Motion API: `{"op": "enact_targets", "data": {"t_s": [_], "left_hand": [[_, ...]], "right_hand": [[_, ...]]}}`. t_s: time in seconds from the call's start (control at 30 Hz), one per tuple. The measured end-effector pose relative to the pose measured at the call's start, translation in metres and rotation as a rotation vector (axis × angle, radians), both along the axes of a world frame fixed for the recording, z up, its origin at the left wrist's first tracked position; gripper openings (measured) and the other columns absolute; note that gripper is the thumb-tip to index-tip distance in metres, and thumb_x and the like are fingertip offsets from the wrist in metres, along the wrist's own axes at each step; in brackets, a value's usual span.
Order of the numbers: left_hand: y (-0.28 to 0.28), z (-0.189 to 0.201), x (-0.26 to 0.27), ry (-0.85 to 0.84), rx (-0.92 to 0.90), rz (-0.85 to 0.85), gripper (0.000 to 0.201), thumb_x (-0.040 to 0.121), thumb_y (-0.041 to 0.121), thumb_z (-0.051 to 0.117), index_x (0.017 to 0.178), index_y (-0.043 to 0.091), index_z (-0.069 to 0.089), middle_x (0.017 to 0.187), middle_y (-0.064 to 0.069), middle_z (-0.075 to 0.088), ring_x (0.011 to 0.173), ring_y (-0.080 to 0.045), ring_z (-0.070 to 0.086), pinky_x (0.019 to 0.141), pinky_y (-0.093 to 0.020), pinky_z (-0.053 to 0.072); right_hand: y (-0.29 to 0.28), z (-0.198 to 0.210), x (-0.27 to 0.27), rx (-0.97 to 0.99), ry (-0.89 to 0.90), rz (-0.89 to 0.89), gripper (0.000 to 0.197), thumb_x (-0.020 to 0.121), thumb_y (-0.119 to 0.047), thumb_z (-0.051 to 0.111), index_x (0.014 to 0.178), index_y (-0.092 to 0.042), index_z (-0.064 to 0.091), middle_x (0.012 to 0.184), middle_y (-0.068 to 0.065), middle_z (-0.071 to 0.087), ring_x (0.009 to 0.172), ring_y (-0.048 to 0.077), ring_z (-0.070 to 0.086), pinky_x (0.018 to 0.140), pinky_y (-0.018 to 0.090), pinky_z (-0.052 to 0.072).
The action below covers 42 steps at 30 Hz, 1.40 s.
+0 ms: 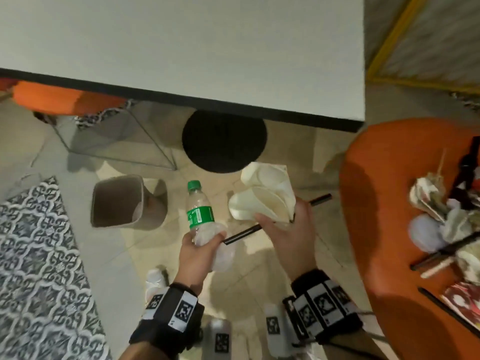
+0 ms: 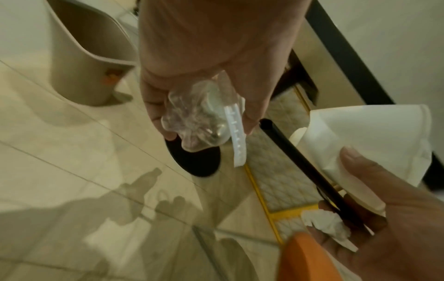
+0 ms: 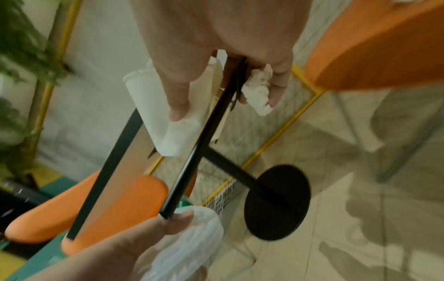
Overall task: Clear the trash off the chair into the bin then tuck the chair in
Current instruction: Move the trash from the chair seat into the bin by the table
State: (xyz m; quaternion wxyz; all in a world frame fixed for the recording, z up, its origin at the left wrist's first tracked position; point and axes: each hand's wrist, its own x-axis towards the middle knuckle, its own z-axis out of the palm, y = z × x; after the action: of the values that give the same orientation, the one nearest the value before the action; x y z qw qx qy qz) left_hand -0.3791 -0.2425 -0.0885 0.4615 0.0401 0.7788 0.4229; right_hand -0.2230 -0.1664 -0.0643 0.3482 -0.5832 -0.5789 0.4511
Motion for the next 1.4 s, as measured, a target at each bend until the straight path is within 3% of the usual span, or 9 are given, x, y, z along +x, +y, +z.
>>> {"op": "enact_targets", "data": {"t_s": [0.2, 0.4, 0.5, 0.57, 0.73, 0.93, 1.1, 1.23, 1.4], "left_hand": [[-0.053, -0.050, -0.208, 0.013, -0.197, 0.075, 0.079, 0.059, 0.035, 0.085, 0.124, 0.007, 0.051, 0.112, -0.015, 0.065, 0.089, -0.029, 0.065, 0.070, -0.035, 0.055], [-0.057, -0.109, -0.377, 0.001, -0.353, -0.072, 0.028, 0.075, 0.026, 0.078, 0.089, 0.008, 0.061, 0.099, -0.016, 0.067, 0.083, -0.025, 0.060, 0.065, -0.029, 0.048], [-0.043, -0.142, -0.430, 0.006, -0.430, -0.186, 0.054, 0.076, 0.034, 0.076, 0.112, -0.002, 0.058, 0.108, -0.015, 0.062, 0.092, -0.026, 0.060, 0.057, -0.022, 0.048], [-0.034, -0.164, -0.456, -0.001, -0.502, -0.305, 0.066, 0.078, 0.041, 0.072, 0.125, -0.002, 0.052, 0.121, -0.016, 0.060, 0.109, -0.028, 0.060, 0.074, -0.026, 0.049], [-0.026, -0.209, -0.490, -0.029, -0.526, -0.379, 0.053, 0.083, 0.030, 0.068, 0.123, -0.003, 0.055, 0.124, -0.019, 0.060, 0.114, -0.032, 0.058, 0.056, -0.026, 0.041], [-0.019, -0.226, -0.497, -0.037, -0.528, -0.430, 0.034, 0.082, 0.039, 0.067, 0.087, 0.006, 0.061, 0.078, -0.005, 0.056, 0.082, -0.021, 0.053, 0.055, -0.023, 0.041], [-0.018, -0.222, -0.479, 0.103, -0.420, -0.377, 0.075, 0.066, 0.049, 0.075, 0.129, 0.015, 0.051, 0.115, -0.007, 0.066, 0.095, -0.022, 0.064, 0.080, -0.031, 0.052], [-0.008, -0.189, -0.450, 0.168, -0.471, -0.448, 0.045, 0.079, 0.032, 0.068, 0.112, 0.002, 0.063, 0.110, -0.014, 0.068, 0.097, -0.028, 0.064, 0.086, -0.035, 0.052], [-0.005, -0.161, -0.408, 0.267, -0.410, -0.470, 0.047, 0.072, 0.041, 0.065, 0.103, 0.005, 0.066, 0.109, -0.015, 0.069, 0.099, -0.032, 0.064, 0.089, -0.039, 0.052]], "right_hand": [[-0.010, -0.048, -0.215, 0.038, -0.112, 0.192, 0.049, 0.067, -0.036, 0.082, 0.103, -0.017, 0.056, 0.101, -0.010, 0.044, 0.093, 0.013, 0.051, 0.078, 0.030, 0.048], [-0.007, -0.119, -0.398, 0.154, -0.332, 0.434, 0.053, 0.063, -0.038, 0.082, 0.105, -0.013, 0.060, 0.103, 0.007, 0.053, 0.091, 0.027, 0.055, 0.076, 0.042, 0.050], [-0.006, -0.159, -0.458, 0.194, -0.440, 0.589, 0.054, 0.067, -0.036, 0.080, 0.112, -0.012, 0.061, 0.108, 0.010, 0.055, 0.097, 0.029, 0.053, 0.081, 0.040, 0.047], [-0.008, -0.184, -0.485, 0.163, -0.497, 0.686, 0.054, 0.071, -0.038, 0.077, 0.117, -0.017, 0.059, 0.114, 0.007, 0.053, 0.105, 0.025, 0.048, 0.088, 0.037, 0.041], [-0.013, -0.234, -0.519, 0.050, -0.501, 0.736, 0.052, 0.074, -0.034, 0.075, 0.120, -0.019, 0.055, 0.118, 0.005, 0.049, 0.109, 0.026, 0.047, 0.092, 0.038, 0.042], [-0.009, -0.259, -0.529, -0.327, -0.472, 0.783, 0.069, 0.074, -0.038, 0.076, 0.134, -0.024, 0.044, 0.133, 0.005, 0.044, 0.117, 0.025, 0.050, 0.096, 0.033, 0.041], [-0.004, -0.247, -0.507, -0.476, -0.499, 0.877, 0.073, 0.085, -0.043, 0.063, 0.147, -0.029, 0.027, 0.150, 0.001, 0.037, 0.130, 0.023, 0.044, 0.106, 0.036, 0.038], [-0.005, -0.223, -0.475, -0.493, -0.531, 1.026, 0.060, 0.090, -0.042, 0.055, 0.145, -0.035, 0.030, 0.144, 0.004, 0.048, 0.125, 0.026, 0.051, 0.102, 0.032, 0.042], [-0.010, -0.186, -0.423, -0.454, -0.372, 0.925, 0.047, 0.094, -0.030, 0.052, 0.139, -0.031, 0.042, 0.133, 0.008, 0.058, 0.116, 0.026, 0.058, 0.091, 0.029, 0.046]]}}
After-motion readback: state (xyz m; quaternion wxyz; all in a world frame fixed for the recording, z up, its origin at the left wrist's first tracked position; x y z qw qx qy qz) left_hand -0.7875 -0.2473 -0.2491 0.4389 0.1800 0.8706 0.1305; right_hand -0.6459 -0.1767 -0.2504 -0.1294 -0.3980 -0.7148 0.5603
